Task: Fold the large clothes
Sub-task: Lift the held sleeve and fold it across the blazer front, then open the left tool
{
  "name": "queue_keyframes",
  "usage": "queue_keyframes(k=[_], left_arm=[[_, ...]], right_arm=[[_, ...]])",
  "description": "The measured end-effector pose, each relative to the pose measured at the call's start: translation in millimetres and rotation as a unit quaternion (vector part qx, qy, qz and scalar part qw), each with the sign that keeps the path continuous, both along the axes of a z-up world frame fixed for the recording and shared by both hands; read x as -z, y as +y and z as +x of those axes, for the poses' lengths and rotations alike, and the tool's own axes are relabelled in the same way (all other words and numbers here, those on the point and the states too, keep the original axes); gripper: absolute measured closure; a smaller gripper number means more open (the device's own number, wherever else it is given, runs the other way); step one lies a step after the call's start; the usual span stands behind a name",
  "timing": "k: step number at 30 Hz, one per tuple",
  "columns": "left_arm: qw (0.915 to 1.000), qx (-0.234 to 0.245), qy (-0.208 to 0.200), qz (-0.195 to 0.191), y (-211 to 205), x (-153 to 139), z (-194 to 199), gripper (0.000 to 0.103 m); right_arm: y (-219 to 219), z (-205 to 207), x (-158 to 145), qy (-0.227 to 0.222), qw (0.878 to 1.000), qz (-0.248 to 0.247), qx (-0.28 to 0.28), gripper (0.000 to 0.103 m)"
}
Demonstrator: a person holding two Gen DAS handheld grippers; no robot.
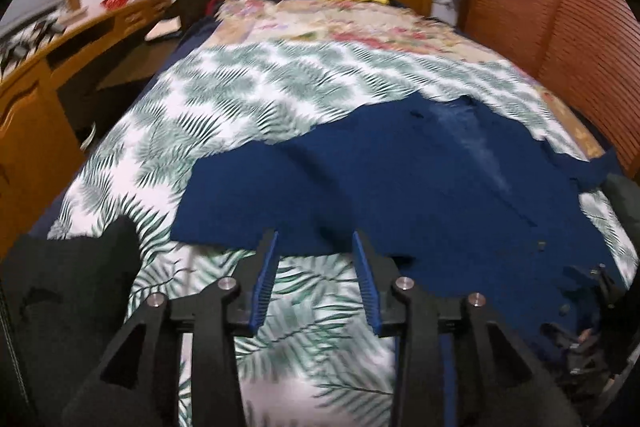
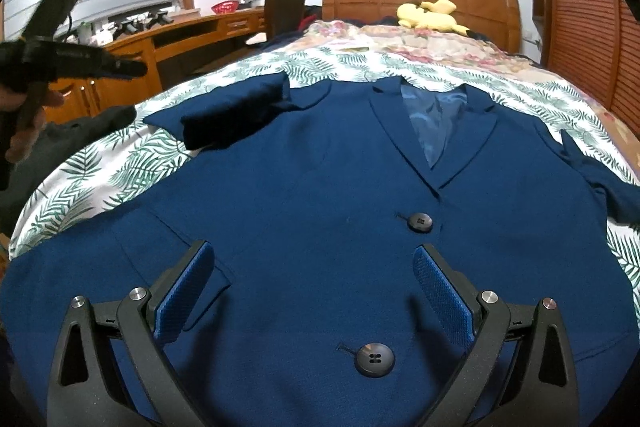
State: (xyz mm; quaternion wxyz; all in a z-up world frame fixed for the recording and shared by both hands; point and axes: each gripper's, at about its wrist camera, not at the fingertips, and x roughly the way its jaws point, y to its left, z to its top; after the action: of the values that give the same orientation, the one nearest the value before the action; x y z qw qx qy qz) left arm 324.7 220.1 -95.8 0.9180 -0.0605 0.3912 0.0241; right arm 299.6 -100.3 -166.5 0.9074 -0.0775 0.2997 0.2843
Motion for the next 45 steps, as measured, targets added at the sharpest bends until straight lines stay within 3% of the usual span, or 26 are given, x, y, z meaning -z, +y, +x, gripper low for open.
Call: queue_keyframes(k=[10, 18, 21, 25, 26, 29, 36, 41, 45], left_arm=[[0.9923, -0.072, 0.056, -0.084, 59.1, 83.4, 32.0, 0.064], [0.9881, -0.090, 0.036, -0.119, 66.7, 82.8, 49.1, 0.064], [0.9883, -0.099, 0.035, -0.110, 68.5, 81.5, 57.8, 0.064], [0.9914, -0.096, 0.019, -0.087, 62.1, 75.6, 58.1, 0.093], [0.9925, -0.095, 0.013, -0.075, 57.4, 72.8, 56.5, 0.099], [0.9943, -0.092, -0.012, -0.053, 47.7, 59.1, 49.1, 0.101], [0.9963, -0.059, -0.062, -0.012, -0.1, -13.7, 31.8, 0.101], [0.9965, -0.015, -0.081, 0.013, -50.5, -57.2, 15.9, 0.101], [0.9958, 0.008, -0.087, 0.029, -87.1, -72.8, 5.5, 0.101]], right_arm=[[2.9, 2.8, 3.2, 0.003, 1.000, -0.008, 0.001, 0.002], [6.5, 5.6, 6.1, 0.007, 1.000, -0.019, 0.006, 0.002], [5.5, 6.1, 6.7, 0.007, 1.000, -0.017, 0.007, 0.002], [4.8, 5.7, 6.7, 0.007, 1.000, -0.016, 0.007, 0.002], [4.8, 5.8, 6.8, 0.007, 1.000, -0.016, 0.007, 0.002], [4.6, 6.0, 7.0, 0.006, 1.000, -0.016, 0.007, 0.002], [1.4, 4.5, 3.6, 0.000, 1.000, -0.009, 0.011, 0.002], [-23.1, -3.0, -18.4, 0.004, 0.999, 0.027, 0.022, 0.002], [-47.4, -19.8, -37.4, -0.006, 0.999, 0.031, 0.029, 0.002]])
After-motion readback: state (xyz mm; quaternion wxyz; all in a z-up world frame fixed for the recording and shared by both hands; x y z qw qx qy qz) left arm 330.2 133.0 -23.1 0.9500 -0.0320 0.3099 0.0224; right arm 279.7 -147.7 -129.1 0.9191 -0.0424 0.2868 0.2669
